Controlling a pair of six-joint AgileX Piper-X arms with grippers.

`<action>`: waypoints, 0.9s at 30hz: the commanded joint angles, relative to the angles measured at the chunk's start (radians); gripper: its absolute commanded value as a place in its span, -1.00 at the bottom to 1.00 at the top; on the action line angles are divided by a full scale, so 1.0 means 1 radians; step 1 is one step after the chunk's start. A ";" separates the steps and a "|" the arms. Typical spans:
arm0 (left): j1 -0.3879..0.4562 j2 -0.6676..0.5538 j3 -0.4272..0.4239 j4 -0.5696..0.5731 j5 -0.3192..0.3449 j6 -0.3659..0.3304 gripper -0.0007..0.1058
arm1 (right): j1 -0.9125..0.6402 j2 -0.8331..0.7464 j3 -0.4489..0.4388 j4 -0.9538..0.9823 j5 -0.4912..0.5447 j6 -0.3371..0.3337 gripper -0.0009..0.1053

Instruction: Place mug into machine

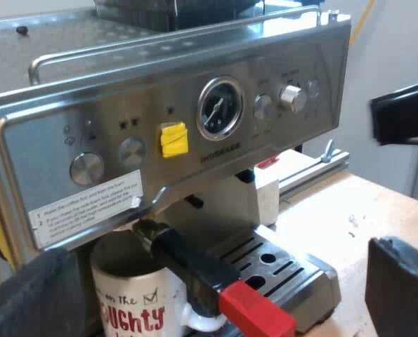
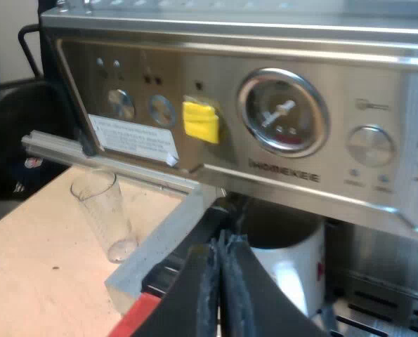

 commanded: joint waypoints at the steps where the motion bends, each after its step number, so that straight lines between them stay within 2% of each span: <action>1: -0.003 -0.003 -0.007 0.003 0.000 0.001 0.55 | 0.008 0.047 -0.018 -0.058 0.021 0.003 -0.98; 5: -0.003 -0.003 -0.010 0.003 0.025 0.001 0.55 | -0.001 0.147 -0.089 -0.076 0.052 0.005 -0.98; 12: -0.003 -0.003 -0.010 0.003 0.029 0.001 0.55 | -0.031 0.320 -0.219 -0.076 0.058 -0.003 -0.98; 18: -0.003 -0.003 -0.010 0.003 0.042 0.001 0.55 | -0.083 0.400 -0.301 -0.076 0.058 -0.006 -0.98; 27: -0.003 -0.003 -0.010 0.003 0.044 0.001 0.55 | -0.162 0.455 -0.331 -0.068 0.062 -0.006 -0.98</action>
